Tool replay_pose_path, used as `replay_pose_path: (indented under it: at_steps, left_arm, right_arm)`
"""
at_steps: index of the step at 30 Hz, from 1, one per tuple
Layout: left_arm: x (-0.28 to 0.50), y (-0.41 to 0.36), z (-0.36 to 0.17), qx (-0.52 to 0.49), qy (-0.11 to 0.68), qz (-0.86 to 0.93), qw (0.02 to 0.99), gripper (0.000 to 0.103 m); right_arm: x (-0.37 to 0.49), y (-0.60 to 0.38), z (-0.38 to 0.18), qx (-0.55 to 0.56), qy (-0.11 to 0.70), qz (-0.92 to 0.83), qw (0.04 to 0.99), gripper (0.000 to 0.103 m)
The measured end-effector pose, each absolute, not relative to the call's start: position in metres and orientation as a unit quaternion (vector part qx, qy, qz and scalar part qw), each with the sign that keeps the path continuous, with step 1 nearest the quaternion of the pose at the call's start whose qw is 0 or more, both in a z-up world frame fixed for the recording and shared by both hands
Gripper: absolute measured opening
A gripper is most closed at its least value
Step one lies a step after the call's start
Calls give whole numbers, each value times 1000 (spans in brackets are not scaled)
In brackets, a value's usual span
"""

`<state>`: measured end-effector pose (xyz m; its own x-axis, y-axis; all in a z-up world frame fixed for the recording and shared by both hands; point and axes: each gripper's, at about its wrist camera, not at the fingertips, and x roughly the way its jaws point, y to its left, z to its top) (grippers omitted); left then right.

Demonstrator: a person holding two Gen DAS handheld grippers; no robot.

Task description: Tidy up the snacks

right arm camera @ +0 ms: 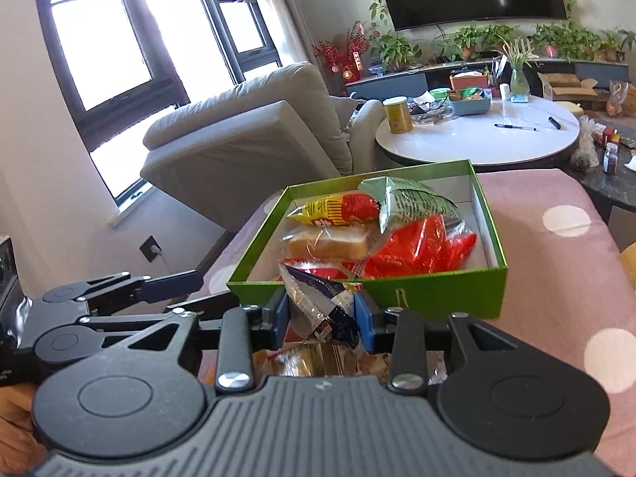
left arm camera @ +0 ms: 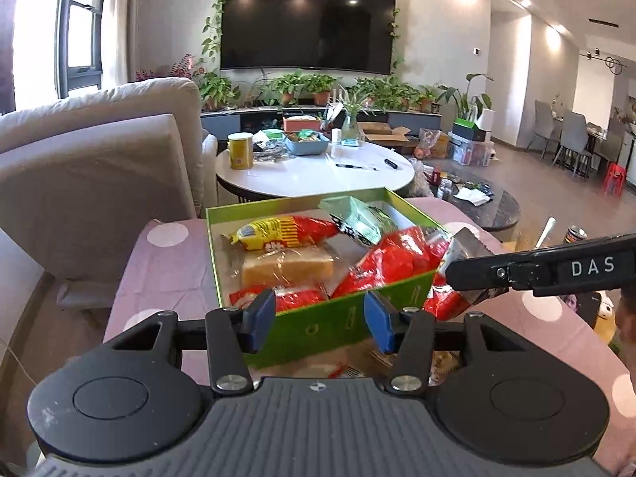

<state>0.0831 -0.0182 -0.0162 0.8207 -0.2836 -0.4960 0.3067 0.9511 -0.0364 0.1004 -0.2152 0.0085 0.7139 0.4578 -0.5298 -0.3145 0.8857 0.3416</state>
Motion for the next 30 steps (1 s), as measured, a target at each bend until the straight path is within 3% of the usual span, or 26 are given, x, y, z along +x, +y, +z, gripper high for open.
replay_pose_path:
  at_steps: [1,4,5,15,18,20,21,30]
  left_arm:
    - [82,-17,-16,22,256,-154,954,48]
    - [77,-13,-28,27,280,-159,946,69]
    - [74,-12,-34,34,286,-158,945,72]
    - [70,24,-95,42,370,-80,924,74]
    - [78,25,-98,35,369,-79,925,65]
    - [83,27,-101,26,374,-82,923,46]
    - [85,27,-103,22,378,-83,922,43]
    - [66,26,-59,12,306,-88,948,41]
  right_arm:
    - [103,-216,9,115,314,207,919,41]
    - [105,-218,7,118,313,207,919,41]
    - [106,-220,5,121,315,208,918,41]
    - [108,-216,-7,123,334,207,911,41]
    - [109,-213,-6,125,336,208,910,41]
    - [108,-212,-5,122,335,208,911,41]
    - [108,-211,-3,121,334,208,911,41]
    - [124,-202,9,115,321,204,918,41]
